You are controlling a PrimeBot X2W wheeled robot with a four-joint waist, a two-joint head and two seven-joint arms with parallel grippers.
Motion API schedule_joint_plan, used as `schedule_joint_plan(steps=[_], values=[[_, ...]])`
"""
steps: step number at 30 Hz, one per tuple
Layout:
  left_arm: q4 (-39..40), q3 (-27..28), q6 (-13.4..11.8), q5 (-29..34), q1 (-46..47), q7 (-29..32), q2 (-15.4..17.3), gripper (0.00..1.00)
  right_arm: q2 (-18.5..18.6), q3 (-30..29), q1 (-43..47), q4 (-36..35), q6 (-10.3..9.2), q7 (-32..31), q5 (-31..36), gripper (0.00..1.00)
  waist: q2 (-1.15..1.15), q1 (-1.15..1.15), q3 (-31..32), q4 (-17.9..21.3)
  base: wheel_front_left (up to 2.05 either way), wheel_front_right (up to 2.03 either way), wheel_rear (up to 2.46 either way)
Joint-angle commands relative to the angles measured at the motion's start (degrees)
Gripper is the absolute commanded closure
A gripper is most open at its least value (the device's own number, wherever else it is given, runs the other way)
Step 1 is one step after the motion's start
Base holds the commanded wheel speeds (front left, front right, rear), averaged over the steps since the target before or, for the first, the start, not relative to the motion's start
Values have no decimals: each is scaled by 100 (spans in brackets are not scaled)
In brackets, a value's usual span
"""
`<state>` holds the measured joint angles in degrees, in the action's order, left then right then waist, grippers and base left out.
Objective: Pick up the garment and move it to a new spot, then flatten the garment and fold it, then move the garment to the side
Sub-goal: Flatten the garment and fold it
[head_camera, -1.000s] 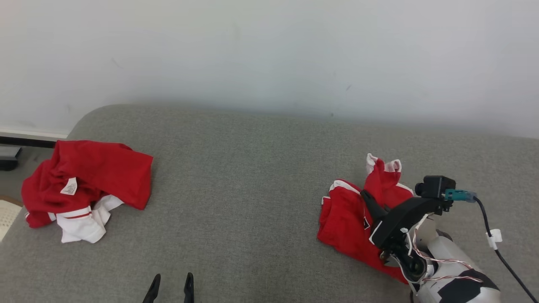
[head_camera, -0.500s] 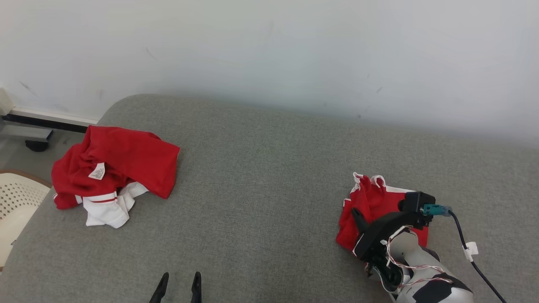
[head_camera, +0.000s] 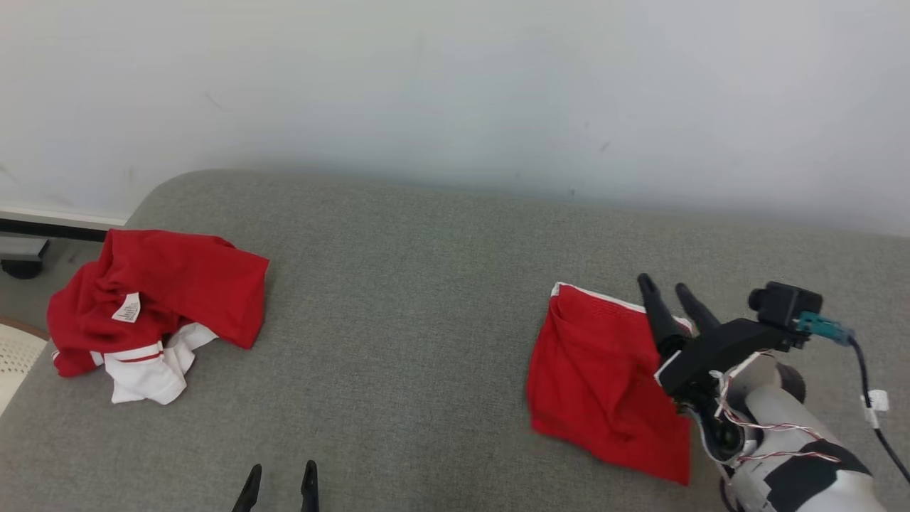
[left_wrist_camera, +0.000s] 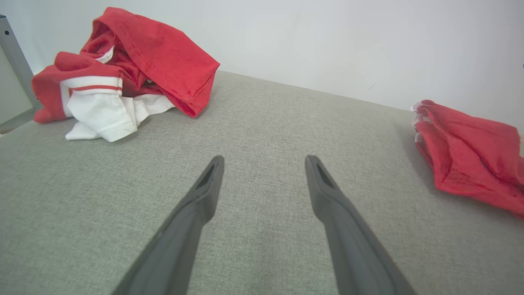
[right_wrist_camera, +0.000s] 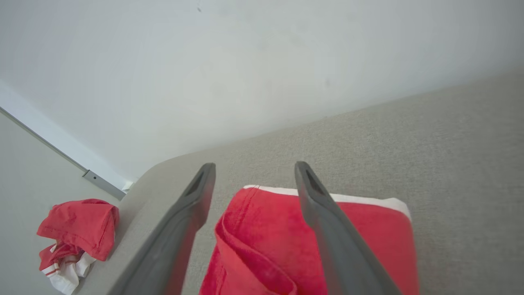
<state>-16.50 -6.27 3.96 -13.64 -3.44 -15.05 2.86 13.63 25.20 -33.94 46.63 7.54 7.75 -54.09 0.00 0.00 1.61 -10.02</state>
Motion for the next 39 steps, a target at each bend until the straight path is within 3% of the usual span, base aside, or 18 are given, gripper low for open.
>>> schedule_joint_plan(steps=[1, 10, 11, 13, 21, 30, 39], values=[[23, 30, -17, -2, -47, -18, 5, 0, 122, -55, 153, -103, -12, 113, -37, 0, 0, 0, -8, 65, 0, 0, 0], [72, 157, 19, 32, -57, -18, 5, 0, 660, -403, 684, -180, -12, 515, 51, 0, 0, 0, -66, 143, 0, 0, 0], [73, 160, 25, 33, -48, -18, 5, 0, 690, -392, 743, -117, -13, 544, 146, 19, 0, 0, -73, 139, 0, 0, 0], [74, 166, 33, 57, -26, -18, 5, 0, 675, -368, 820, -6, -12, 608, 305, 100, 0, 0, -88, 129, 0, 0, 0], [99, 164, 46, 126, 57, -18, 5, 0, 526, -481, 948, 40, -13, 745, 1200, 100, 0, 0, -162, 77, 0, 0, 0], [53, 68, 96, 268, 205, -18, 5, 0, -17, -1214, 1360, -257, -12, 748, 3063, 100, 0, 0, -236, -182, 0, 0, 0], [-5, -44, 152, 278, 254, -18, 4, 0, -615, -1628, 1267, 314, -13, 748, 3692, 100, 0, 0, -275, -430, 0, 0, 0]])
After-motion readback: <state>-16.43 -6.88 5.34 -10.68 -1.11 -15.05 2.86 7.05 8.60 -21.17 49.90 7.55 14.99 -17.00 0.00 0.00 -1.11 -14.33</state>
